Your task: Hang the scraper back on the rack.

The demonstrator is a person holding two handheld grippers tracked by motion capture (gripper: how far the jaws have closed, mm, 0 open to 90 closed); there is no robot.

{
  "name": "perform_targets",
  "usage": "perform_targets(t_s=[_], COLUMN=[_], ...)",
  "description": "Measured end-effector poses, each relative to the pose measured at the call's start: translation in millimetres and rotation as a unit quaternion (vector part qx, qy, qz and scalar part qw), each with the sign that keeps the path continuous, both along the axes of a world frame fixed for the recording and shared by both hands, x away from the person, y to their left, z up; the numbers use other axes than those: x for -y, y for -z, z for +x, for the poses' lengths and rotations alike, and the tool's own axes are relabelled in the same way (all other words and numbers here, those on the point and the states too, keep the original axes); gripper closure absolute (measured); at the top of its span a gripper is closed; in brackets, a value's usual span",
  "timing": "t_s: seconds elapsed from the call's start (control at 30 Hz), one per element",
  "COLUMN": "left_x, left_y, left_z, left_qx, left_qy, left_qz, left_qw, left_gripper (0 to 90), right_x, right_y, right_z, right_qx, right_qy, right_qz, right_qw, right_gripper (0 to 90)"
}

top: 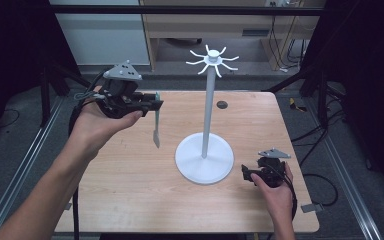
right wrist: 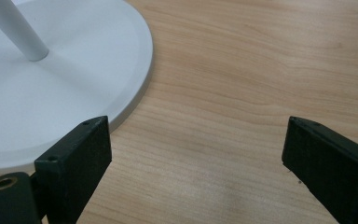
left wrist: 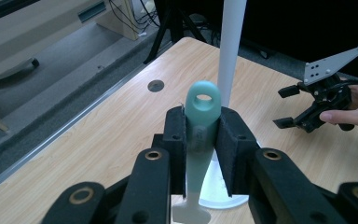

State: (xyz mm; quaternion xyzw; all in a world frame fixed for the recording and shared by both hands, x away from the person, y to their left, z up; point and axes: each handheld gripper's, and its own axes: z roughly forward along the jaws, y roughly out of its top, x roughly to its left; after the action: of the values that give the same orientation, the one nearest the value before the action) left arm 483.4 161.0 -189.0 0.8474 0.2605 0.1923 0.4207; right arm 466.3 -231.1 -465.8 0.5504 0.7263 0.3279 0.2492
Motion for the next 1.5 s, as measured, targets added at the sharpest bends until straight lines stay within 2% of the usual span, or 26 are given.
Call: perform_targets(t_s=[0.27, 0.43, 0.67, 1.0, 1.5], left_x=[4.5, 8.1, 22.0, 38.1, 64.5], left_y=[-3.1, -11.7, -21.3, -25.1, -43.0], left_z=[-2.0, -2.5, -1.9, -4.2, -6.5], left_qx=[0.004, 0.013, 0.018, 0.020, 0.031], left_qy=[-0.002, 0.002, 0.006, 0.020, 0.032], left_qz=[-0.011, -0.010, -0.007, -0.012, -0.011], left_qw=[0.9999, 0.9999, 0.9998, 0.9995, 0.9989], left_gripper=[74.4, 74.4, 74.4, 74.4, 74.3], right_x=[-3.8, -2.8, -2.4, -0.7, -1.4], right_y=[-2.0, 0.4, 0.0, 0.2, 0.6], right_z=[-1.5, 1.0, 0.4, 0.5, 0.7], right_qx=[0.003, -0.001, -0.001, -0.001, -0.003], right_qy=[-0.003, -0.005, -0.003, -0.003, -0.005], right_qz=[-0.004, -0.005, -0.003, -0.002, -0.002], right_qw=[1.0000, 1.0000, 1.0000, 1.0000, 1.0000], right_gripper=[8.5, 8.5, 8.5, 8.6, 8.6])
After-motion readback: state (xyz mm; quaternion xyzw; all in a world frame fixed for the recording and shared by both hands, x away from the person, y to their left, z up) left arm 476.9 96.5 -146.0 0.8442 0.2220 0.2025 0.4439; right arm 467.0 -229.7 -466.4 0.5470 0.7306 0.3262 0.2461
